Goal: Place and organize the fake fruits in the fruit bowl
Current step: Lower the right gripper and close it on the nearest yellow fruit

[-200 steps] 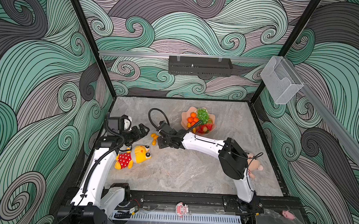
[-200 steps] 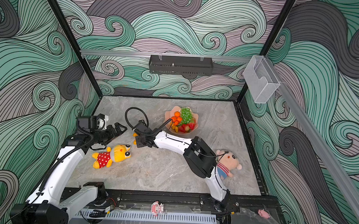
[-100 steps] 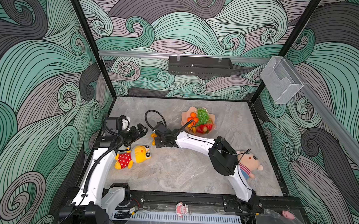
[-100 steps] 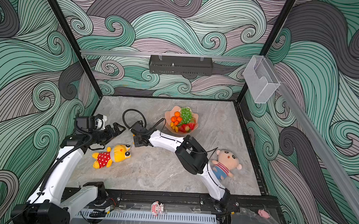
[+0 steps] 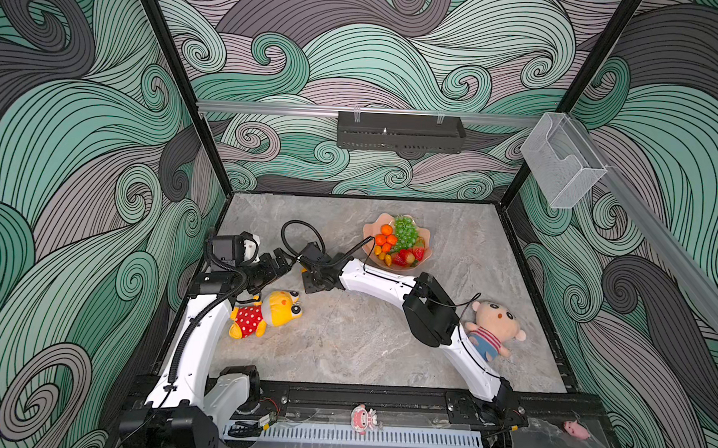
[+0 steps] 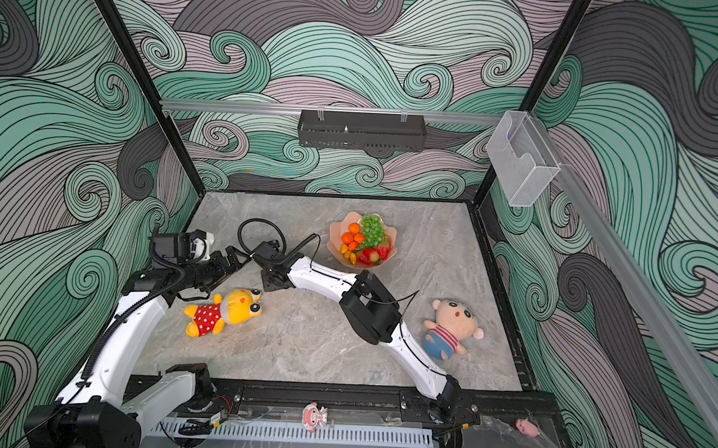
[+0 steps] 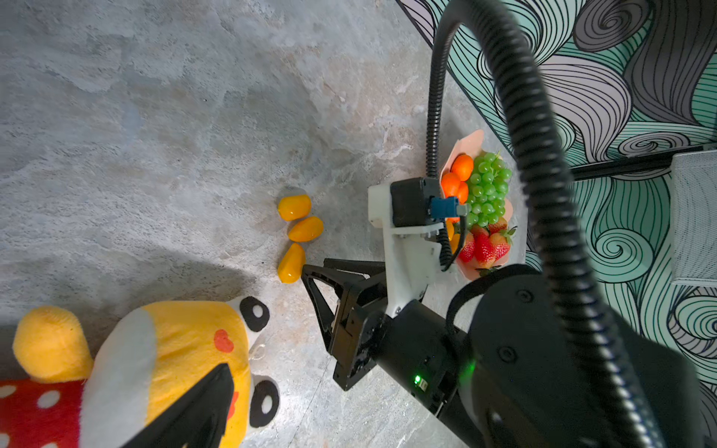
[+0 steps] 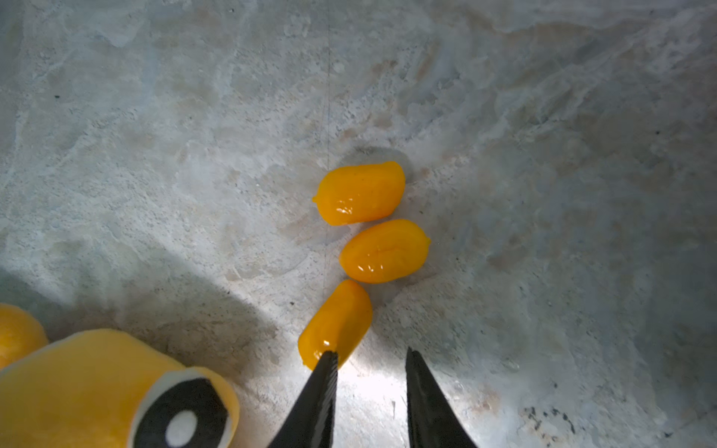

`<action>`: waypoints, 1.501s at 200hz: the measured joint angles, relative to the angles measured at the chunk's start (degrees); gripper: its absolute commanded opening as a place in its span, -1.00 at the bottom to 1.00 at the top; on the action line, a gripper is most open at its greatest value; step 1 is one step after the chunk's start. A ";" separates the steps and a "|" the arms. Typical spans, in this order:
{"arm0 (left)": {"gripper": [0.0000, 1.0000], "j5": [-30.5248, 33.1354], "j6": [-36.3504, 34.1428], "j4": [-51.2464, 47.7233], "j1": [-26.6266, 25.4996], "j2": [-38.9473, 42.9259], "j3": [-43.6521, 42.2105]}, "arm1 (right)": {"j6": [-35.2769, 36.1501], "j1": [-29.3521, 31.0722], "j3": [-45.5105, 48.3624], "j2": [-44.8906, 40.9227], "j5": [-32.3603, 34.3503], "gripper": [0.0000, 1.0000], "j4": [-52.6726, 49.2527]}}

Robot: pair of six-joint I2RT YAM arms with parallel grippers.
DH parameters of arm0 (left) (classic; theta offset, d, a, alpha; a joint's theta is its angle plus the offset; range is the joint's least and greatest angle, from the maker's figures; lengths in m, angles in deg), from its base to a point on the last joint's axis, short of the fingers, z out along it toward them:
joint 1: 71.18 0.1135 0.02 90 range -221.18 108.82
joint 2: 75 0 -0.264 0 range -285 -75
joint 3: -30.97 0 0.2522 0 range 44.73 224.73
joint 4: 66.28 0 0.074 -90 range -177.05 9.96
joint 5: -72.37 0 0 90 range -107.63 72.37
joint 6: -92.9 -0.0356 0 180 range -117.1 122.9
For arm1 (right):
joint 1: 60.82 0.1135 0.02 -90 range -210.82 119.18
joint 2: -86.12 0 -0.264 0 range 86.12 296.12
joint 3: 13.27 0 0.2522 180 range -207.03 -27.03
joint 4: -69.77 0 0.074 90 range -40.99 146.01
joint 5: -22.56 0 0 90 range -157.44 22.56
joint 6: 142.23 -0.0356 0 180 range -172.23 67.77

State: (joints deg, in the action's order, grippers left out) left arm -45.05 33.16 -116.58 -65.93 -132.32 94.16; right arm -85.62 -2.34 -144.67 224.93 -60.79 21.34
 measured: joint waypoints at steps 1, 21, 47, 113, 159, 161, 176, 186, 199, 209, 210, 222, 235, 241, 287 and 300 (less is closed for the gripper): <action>0.97 0.04 0.02 -0.02 0.00 0.00 0.00 | 0.00 -0.02 -0.22 0.11 0.00 -0.37 -0.09; 0.97 0.00 0.00 -0.20 0.11 0.00 -0.07 | 0.00 -0.13 -2.75 1.62 -0.02 -0.30 -1.20; 0.97 -0.02 0.00 -0.33 0.20 0.00 -0.09 | 0.00 -0.17 -5.79 3.15 -0.15 -0.22 -3.02; 0.97 -0.07 0.00 -0.48 0.26 -0.02 -0.09 | -0.02 -0.44 -14.51 8.46 -0.20 -0.14 -7.19; 0.97 -0.72 0.00 -0.33 0.24 -0.22 -0.09 | 0.00 -0.42 -16.81 10.43 -0.31 -0.18 -9.99; 0.97 -0.74 0.00 -0.31 0.24 -0.22 -0.09 | 0.02 -0.42 -16.85 10.43 -0.33 -0.19 -10.10; 0.97 -1.03 0.00 -0.33 0.24 -0.22 -0.09 | -0.02 -0.42 -17.31 10.51 -0.46 -0.24 -10.75; 0.97 -1.16 0.00 -0.31 0.24 -0.22 -0.09 | -0.02 -0.42 -17.49 10.60 -0.50 -0.26 -11.06; 0.97 -1.38 0.00 -0.31 0.24 -0.22 -0.09 | -0.04 -0.42 -17.62 10.69 -0.59 -0.28 -11.43; 0.97 -1.60 0.00 -0.31 0.24 -0.22 -0.09 | -0.04 -0.37 -17.62 10.71 -0.63 -0.30 -11.74; 0.97 -1.62 0.00 -0.31 0.24 -0.22 -0.09 | -0.04 -0.35 -17.62 10.71 -0.63 -0.30 -11.78; 0.97 -1.75 0.00 -0.31 0.24 -0.22 -0.09 | -0.02 -0.35 -17.62 10.71 -0.66 -0.32 -12.02; 0.97 -1.79 0.02 -0.28 0.24 -0.22 -0.09 | -0.02 -0.35 -17.62 10.71 -0.68 -0.36 -12.13; 0.97 -1.81 0.07 -0.28 0.24 -0.22 -0.09 | -0.02 -0.35 -17.62 10.71 -0.72 -0.37 -12.17; 0.97 -2.08 0.31 -0.28 0.24 -0.22 -0.09 | -0.04 -0.35 -16.00 9.99 -1.03 -0.50 -11.63; 0.97 -2.34 0.35 -0.28 0.24 -0.22 -0.09 | -0.07 -0.35 -15.30 9.53 -1.07 -0.53 -11.58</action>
State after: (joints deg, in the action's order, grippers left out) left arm -47.39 33.51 -116.86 -65.69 -132.54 94.08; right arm -85.68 -2.69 -159.97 234.45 -61.86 9.75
